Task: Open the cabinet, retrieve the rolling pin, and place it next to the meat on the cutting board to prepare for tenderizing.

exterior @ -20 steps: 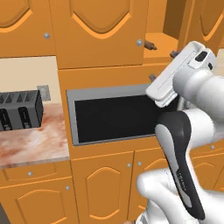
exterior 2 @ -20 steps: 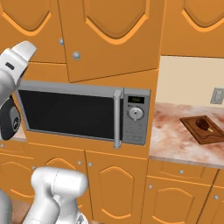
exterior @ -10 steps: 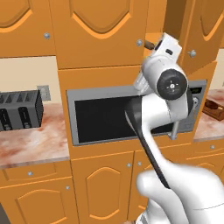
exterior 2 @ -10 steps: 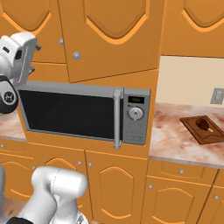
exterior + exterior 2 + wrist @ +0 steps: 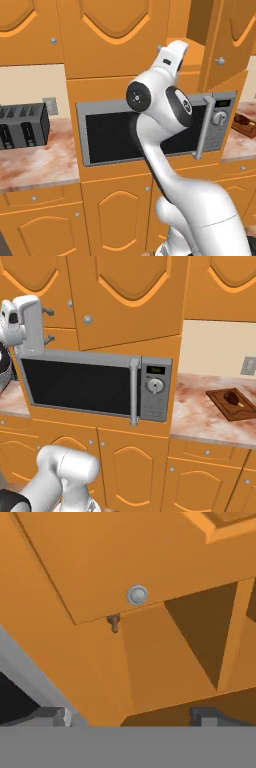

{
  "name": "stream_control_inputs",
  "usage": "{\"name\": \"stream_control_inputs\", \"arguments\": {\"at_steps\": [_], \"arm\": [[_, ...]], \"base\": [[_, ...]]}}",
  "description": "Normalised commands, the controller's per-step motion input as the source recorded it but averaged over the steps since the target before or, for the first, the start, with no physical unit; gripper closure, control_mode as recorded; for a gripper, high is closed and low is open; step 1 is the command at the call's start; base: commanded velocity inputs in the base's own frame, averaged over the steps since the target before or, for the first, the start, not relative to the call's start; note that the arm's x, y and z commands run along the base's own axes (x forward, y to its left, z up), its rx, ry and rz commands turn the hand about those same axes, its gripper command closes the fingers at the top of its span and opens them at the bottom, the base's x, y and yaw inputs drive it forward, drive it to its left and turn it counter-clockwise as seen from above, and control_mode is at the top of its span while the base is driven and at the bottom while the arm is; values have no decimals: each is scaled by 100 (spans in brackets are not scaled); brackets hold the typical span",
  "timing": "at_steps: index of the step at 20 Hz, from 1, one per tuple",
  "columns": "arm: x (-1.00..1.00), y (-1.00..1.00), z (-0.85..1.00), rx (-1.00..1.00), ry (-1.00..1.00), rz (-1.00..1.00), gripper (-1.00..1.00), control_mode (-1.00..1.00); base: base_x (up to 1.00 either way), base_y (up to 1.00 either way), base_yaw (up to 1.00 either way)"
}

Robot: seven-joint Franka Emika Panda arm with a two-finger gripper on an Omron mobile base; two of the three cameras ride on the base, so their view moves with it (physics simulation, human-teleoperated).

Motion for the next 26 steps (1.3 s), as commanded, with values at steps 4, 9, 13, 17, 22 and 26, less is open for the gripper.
{"name": "stream_control_inputs", "arguments": {"at_steps": [4, 9, 13, 17, 22, 26], "arm": [[20, -29, 0, -9, 6, -36, -100, -100], [2, -37, 0, -2, 2, -26, -100, -100], [0, -39, 0, 0, 0, -19, -100, -100], [0, -34, 0, 0, 1, -15, -100, -100], [-31, -42, 0, 0, 0, -12, -100, -100], [-88, -46, 0, 0, -1, -13, -100, -100]], "base": [[0, 0, 0], [0, 0, 0], [0, 0, 0], [0, 0, 0], [0, 0, 0], [0, 0, 0]]}}
